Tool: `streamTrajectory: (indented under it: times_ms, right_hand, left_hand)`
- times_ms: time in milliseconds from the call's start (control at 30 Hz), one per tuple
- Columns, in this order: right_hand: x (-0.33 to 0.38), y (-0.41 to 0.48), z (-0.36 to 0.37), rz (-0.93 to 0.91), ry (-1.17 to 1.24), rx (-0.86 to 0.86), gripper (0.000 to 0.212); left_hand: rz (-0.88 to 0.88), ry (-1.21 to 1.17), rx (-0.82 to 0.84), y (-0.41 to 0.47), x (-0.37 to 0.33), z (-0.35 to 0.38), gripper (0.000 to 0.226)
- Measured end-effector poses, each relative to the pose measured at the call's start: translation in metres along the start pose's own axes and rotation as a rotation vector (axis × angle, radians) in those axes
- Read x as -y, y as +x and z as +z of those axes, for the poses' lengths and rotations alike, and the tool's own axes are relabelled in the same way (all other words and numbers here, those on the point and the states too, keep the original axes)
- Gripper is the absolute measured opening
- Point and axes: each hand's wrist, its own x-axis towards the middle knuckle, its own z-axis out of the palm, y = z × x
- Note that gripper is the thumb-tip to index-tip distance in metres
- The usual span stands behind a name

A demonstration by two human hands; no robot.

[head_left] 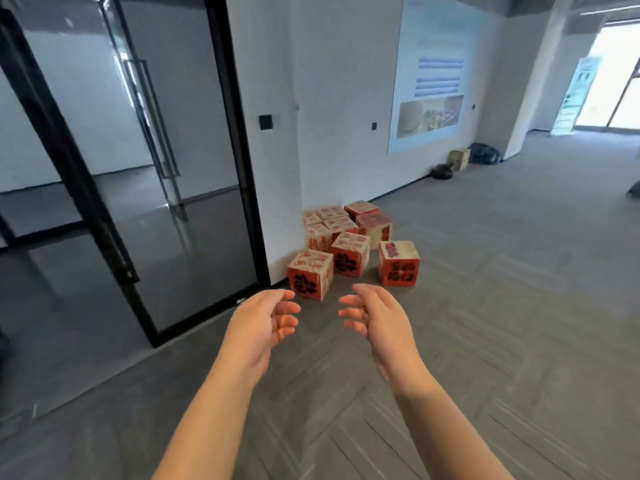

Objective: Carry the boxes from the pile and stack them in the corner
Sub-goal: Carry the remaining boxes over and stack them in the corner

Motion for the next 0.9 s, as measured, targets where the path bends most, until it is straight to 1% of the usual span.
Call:
streamTrajectory:
  times_ms: [167, 233, 367, 467, 600, 767, 900]
  right_hand:
    - [0.019, 0.084, -0.053, -0.041, -0.013, -0.115, 0.014]
    - [0.024, 0.122, -0.066, -0.048, -0.037, -0.163, 0.015]
    - [0.029, 0.207, -0.084, -0.050, -0.090, -0.204, 0.019]
    - [0.041, 0.276, -0.097, -0.048, -0.091, -0.283, 0.017]
    - [0.065, 0.350, -0.124, -0.081, -0.059, -0.400, 0.012]
    - [0.089, 0.428, -0.175, -0.104, -0.026, -0.512, 0.011]
    - [0.096, 0.500, -0.225, -0.118, -0.026, -0.545, 0.012]
  left_hand:
    - [-0.046, -0.010, 0.145, 0.083, 0.017, 0.089, 0.021]
    - [-0.067, -0.014, 0.182, 0.124, 0.023, 0.113, 0.021]
    - [-0.088, -0.039, 0.243, 0.218, 0.027, 0.154, 0.020]
    - [-0.117, -0.003, 0.282, 0.293, 0.024, 0.192, 0.020]
    - [-0.149, 0.036, 0.378, 0.378, 0.019, 0.265, 0.023]
    - [-0.169, 0.051, 0.511, 0.453, 0.025, 0.359, 0.023]
    - [-0.179, 0.094, 0.545, 0.507, 0.039, 0.434, 0.024]
